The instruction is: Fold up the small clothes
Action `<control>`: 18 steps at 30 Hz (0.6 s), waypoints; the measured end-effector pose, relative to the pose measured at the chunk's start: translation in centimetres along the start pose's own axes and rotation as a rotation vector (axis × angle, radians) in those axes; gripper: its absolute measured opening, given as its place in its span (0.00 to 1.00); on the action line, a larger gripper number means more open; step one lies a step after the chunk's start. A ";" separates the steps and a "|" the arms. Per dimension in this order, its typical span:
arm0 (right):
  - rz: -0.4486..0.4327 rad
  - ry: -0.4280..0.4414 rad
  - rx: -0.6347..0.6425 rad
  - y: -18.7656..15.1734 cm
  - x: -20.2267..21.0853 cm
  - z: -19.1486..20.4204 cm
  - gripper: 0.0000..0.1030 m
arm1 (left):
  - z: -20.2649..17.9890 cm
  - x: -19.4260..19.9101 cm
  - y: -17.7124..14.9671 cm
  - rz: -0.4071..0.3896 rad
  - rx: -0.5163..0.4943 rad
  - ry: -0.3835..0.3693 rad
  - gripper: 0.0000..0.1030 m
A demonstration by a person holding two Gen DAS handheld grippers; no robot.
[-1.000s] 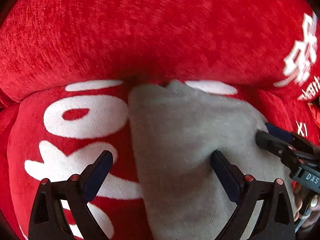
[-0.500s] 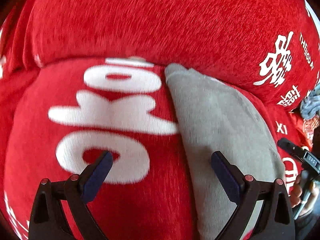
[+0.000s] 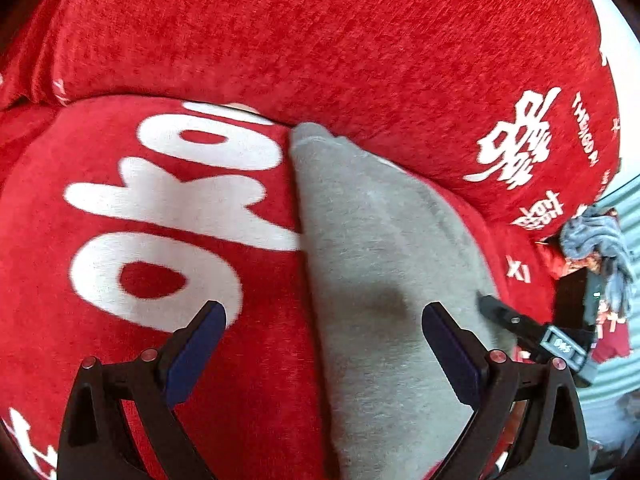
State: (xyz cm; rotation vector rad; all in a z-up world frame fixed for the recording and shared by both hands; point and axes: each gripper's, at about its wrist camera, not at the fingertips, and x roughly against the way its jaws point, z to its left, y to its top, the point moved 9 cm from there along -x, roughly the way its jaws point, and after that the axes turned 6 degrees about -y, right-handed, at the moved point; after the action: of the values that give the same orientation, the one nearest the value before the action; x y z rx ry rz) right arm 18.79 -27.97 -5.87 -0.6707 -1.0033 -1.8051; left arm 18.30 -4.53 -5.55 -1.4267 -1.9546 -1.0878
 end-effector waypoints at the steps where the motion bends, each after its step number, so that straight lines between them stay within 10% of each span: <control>1: 0.000 0.004 0.000 0.0 0.0 0.0 0.77 | -0.3 -0.6 -0.1 0.016 0.001 -0.016 0.97; 7: -0.014 -0.009 0.029 0.1 -0.6 0.6 0.77 | -2.9 -5.7 -1.4 0.110 -0.033 -0.059 0.97; 18: -0.034 -0.030 0.160 -0.5 -0.8 3.0 0.44 | -4.7 -5.3 -1.2 0.064 -0.146 0.006 0.53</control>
State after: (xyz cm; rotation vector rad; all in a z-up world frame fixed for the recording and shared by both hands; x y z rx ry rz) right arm 18.70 -24.89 -5.14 -0.5860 -1.1717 -1.7262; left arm 18.64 -11.48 -7.25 -1.5497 -1.8444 -1.2255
